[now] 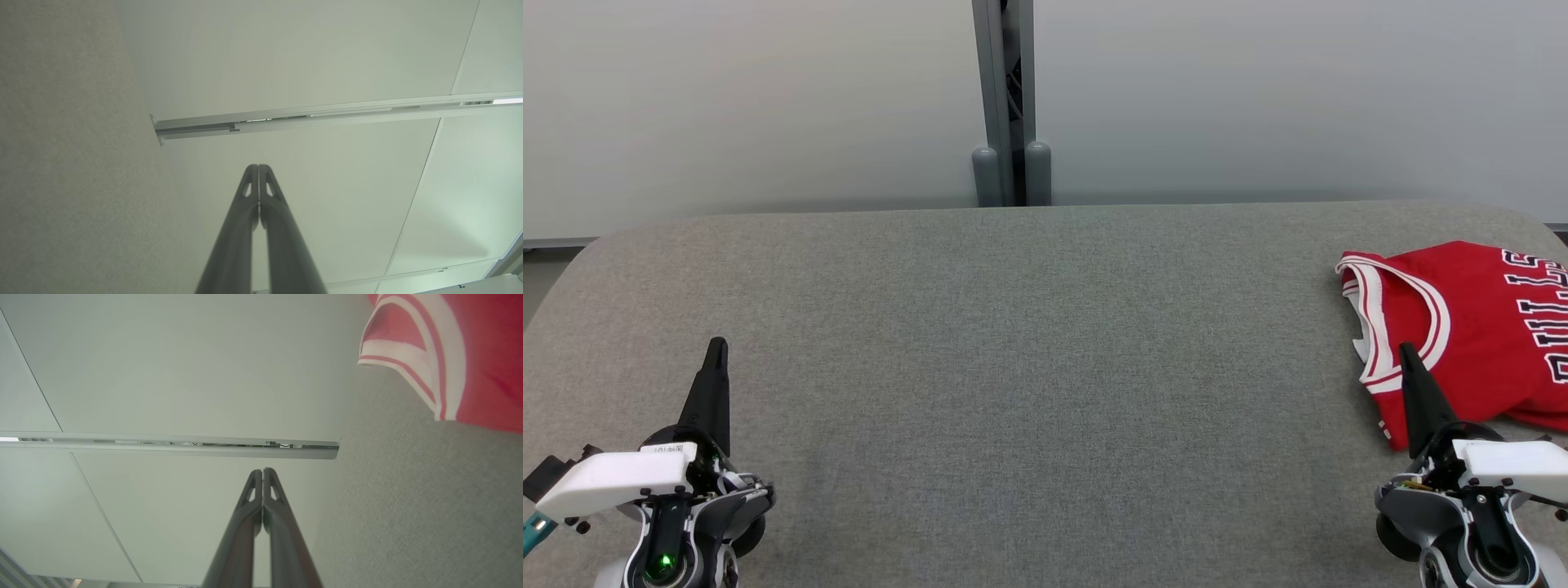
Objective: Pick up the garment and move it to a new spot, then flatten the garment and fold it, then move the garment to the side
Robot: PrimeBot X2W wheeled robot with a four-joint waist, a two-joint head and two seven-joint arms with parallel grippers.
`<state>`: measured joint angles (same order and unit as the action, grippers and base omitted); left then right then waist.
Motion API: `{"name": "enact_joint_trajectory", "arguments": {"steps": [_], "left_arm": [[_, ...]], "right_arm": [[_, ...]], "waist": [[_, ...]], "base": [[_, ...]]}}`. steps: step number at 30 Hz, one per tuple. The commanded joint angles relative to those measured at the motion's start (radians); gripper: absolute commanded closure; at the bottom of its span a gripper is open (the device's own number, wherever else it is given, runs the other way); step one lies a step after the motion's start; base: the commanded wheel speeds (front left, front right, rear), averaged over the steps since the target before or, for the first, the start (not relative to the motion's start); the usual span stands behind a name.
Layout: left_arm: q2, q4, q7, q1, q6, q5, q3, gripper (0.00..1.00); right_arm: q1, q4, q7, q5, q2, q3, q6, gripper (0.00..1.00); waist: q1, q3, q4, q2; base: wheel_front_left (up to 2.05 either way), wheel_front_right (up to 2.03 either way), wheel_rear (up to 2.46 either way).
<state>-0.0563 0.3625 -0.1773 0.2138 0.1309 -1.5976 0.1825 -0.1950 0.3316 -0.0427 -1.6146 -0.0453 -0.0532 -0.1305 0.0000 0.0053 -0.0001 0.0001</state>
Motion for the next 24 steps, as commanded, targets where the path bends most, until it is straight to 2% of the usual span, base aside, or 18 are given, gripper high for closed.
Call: {"name": "enact_joint_trajectory", "arguments": {"steps": [1,24], "left_arm": [[-0.003,-0.001,-0.006,0.017,0.005,0.004,0.005,1.00],[-0.001,-0.001,-0.007,0.018,0.005,0.007,0.008,1.00]], "right_arm": [[-0.006,-0.001,-0.001,-0.002,-0.009,-0.002,0.000,1.00],[-0.006,-0.001,-0.001,-0.002,-0.009,-0.001,0.000,1.00]], "waist": [[0.0000,0.000,0.000,-0.0001],[0.0000,0.000,0.000,-0.0001]], "base": [[0.00,0.00,0.00],[0.00,0.00,0.00]]}}
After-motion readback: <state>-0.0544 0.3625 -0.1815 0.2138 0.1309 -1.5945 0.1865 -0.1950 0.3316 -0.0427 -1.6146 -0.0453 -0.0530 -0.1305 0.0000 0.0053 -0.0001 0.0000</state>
